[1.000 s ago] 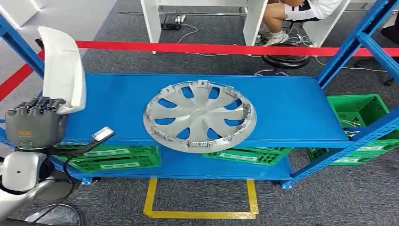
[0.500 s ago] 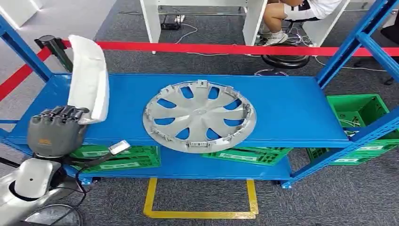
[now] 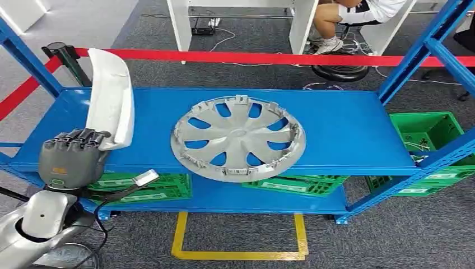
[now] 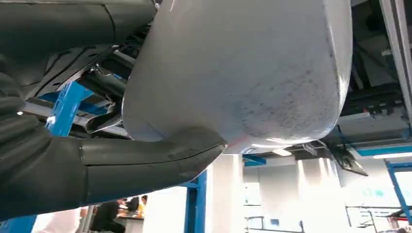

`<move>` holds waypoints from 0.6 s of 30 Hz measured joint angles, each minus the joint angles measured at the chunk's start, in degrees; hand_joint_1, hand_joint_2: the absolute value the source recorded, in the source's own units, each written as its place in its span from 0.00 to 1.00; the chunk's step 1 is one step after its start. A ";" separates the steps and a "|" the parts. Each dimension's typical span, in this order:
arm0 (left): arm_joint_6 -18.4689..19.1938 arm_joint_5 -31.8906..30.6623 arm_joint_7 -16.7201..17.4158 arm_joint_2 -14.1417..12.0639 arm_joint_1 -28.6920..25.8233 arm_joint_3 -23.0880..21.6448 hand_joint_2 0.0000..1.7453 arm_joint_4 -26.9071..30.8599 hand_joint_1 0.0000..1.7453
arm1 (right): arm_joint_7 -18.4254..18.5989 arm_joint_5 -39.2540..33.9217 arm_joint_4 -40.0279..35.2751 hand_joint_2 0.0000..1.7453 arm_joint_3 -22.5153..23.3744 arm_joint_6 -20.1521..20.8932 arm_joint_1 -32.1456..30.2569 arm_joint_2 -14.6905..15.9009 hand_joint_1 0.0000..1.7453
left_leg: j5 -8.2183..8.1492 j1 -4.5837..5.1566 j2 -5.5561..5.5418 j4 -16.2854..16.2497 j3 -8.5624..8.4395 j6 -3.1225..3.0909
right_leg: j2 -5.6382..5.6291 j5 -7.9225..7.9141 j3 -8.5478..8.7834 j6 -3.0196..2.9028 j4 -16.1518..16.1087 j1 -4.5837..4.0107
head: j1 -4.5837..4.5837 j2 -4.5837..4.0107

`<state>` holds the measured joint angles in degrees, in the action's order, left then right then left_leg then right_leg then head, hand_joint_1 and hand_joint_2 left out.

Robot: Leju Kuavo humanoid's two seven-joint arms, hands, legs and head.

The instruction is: Take the parts from the cabinet and place them on the table.

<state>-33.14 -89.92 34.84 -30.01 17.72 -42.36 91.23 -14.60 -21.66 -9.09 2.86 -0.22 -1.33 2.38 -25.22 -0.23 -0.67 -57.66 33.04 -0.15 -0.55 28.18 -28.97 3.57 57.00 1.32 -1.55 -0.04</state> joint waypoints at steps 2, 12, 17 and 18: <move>0.13 0.00 0.11 -0.07 0.00 0.00 1.00 0.22 0.96 | 0.00 0.00 0.00 0.00 0.00 -0.02 0.01 0.00 0.00 | 0.43 0.13 0.02 0.23 0.00 -0.54 | -0.05 -0.36 0.08 0.53 -0.20 0.10 | 0.04 0.00; 0.11 -0.04 1.64 -0.07 -1.93 -0.17 1.00 0.55 0.96 | 0.07 0.11 0.00 0.00 0.00 -0.74 -0.12 0.02 0.00 | 0.98 -0.97 0.55 0.78 -0.17 -0.30 | 0.23 -0.99 -3.70 1.00 5.55 0.32 | -0.50 0.00; 0.04 -0.02 1.68 -0.46 -2.65 0.11 1.00 0.55 0.96 | 0.09 0.13 0.00 0.00 0.00 -0.77 0.09 -0.15 0.00 | 2.11 -0.61 0.17 0.20 0.97 1.78 | -0.33 -0.77 -3.01 -0.67 3.22 0.00 | -0.50 0.00; 0.02 -0.02 1.68 -0.48 -2.75 0.13 1.00 0.55 0.96 | 0.13 0.13 0.00 0.00 0.00 -0.79 -0.04 -0.15 0.00 | 1.87 -0.76 0.20 0.08 1.30 2.01 | -0.28 -1.08 -3.46 -1.37 3.10 0.21 | -0.46 0.00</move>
<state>-33.11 -89.94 36.52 -30.49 14.97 -42.23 91.78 -14.47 -21.53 -9.09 2.86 -1.01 -1.36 2.23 -23.35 -1.00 -0.47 -57.58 34.35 1.86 -0.83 27.10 -32.43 2.20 60.11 1.53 -2.01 -0.04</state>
